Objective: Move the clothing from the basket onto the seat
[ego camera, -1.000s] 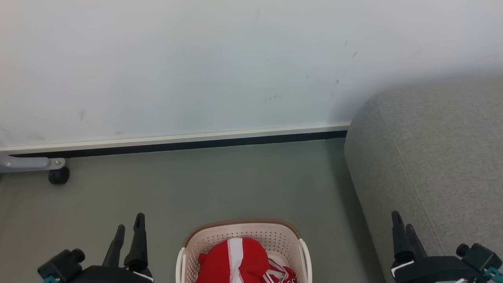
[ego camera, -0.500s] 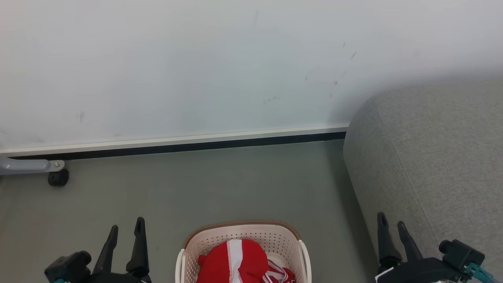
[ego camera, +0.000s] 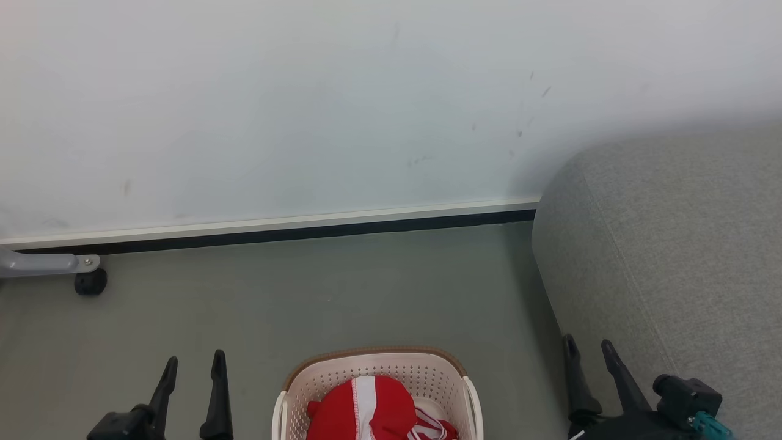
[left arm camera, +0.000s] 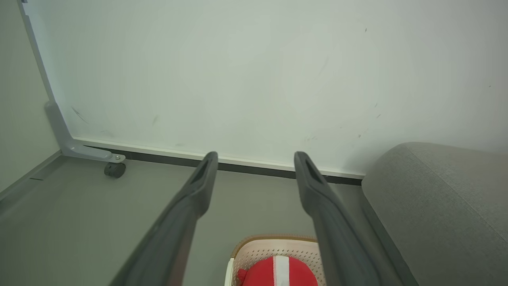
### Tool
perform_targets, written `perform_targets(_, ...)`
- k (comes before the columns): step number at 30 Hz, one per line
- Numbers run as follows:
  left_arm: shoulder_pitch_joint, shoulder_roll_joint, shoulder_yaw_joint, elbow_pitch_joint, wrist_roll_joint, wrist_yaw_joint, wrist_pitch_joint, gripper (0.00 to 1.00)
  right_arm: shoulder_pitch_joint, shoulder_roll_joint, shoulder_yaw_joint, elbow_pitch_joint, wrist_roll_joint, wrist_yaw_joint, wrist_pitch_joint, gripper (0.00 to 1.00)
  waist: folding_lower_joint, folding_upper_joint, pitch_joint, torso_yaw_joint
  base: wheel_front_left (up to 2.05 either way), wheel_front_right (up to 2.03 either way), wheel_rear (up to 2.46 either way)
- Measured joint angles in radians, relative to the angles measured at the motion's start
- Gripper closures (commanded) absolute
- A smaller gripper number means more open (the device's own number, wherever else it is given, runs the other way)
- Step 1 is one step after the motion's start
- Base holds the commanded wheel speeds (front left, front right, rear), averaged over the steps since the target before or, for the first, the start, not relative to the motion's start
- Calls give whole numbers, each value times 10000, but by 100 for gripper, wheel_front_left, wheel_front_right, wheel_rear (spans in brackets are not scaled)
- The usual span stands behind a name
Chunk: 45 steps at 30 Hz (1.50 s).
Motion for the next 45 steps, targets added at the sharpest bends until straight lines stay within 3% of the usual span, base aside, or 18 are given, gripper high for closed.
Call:
perform_targets(19, 412, 150, -125, -314, 2374, 253, -669, 0, 154, -188, 842, -42, -2454, -265, -702, 0, 0, 0, -58, -53, 0, 0, 0)
perform_targets(45, 413, 82, -6, -286, 2372, 88, -669, 0, 162, -180, 782, -27, -2456, -249, -704, 0, 0, 0, 81, -53, 0, 0, 0)
